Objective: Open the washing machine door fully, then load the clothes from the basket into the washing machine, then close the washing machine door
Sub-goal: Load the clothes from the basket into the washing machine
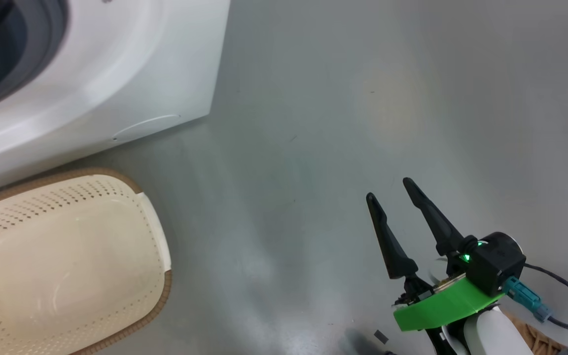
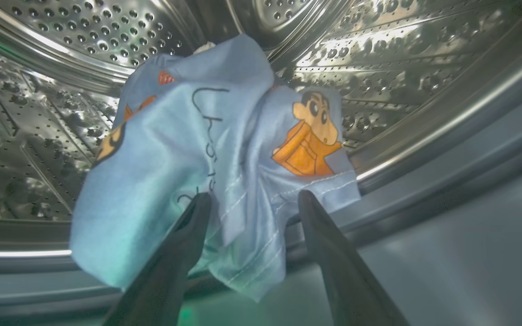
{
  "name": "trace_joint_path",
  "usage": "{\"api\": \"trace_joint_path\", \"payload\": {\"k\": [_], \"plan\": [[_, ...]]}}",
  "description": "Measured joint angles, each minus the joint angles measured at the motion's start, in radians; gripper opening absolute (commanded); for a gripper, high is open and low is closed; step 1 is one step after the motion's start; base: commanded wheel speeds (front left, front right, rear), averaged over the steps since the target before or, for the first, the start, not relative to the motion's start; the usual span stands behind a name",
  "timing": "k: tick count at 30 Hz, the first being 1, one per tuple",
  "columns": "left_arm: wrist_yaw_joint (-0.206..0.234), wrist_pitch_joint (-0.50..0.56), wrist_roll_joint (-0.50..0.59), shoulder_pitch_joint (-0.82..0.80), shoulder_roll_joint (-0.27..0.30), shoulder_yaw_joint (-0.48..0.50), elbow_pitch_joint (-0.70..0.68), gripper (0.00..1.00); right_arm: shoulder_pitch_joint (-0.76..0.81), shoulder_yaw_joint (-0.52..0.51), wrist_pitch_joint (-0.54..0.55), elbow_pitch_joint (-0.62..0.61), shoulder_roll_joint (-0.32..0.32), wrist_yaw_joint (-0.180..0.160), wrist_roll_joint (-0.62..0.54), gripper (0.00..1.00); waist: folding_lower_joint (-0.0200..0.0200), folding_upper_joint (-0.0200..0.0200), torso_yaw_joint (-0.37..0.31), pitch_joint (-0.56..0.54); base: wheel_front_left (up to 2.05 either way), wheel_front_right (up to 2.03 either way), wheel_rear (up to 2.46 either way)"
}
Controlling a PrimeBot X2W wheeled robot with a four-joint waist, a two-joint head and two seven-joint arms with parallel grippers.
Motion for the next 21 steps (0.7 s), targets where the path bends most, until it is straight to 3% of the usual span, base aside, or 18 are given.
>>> {"api": "trace_joint_path", "payload": {"k": [19, 20, 21], "plan": [[0.035, -0.009, 0.111, -0.138, 0.071, -0.100, 0.238, 0.99, 0.014, 0.030, 0.000, -0.007, 0.003, 0.000, 0.007, 1.00, 0.0000, 0.0000, -0.043, 0.015, 0.00, 0.00, 0.00], [0.035, -0.007, 0.116, -0.139, 0.074, -0.103, 0.248, 0.86, 0.015, 0.030, 0.000, -0.008, 0.003, 0.000, 0.007, 1.00, 0.0000, 0.0000, -0.046, 0.017, 0.00, 0.00, 0.00], [0.035, -0.007, 0.116, -0.142, 0.075, -0.107, 0.258, 0.60, 0.015, 0.030, 0.000, -0.009, 0.003, 0.000, 0.007, 1.00, 0.0000, 0.0000, -0.049, 0.018, 0.00, 0.00, 0.00]]}}
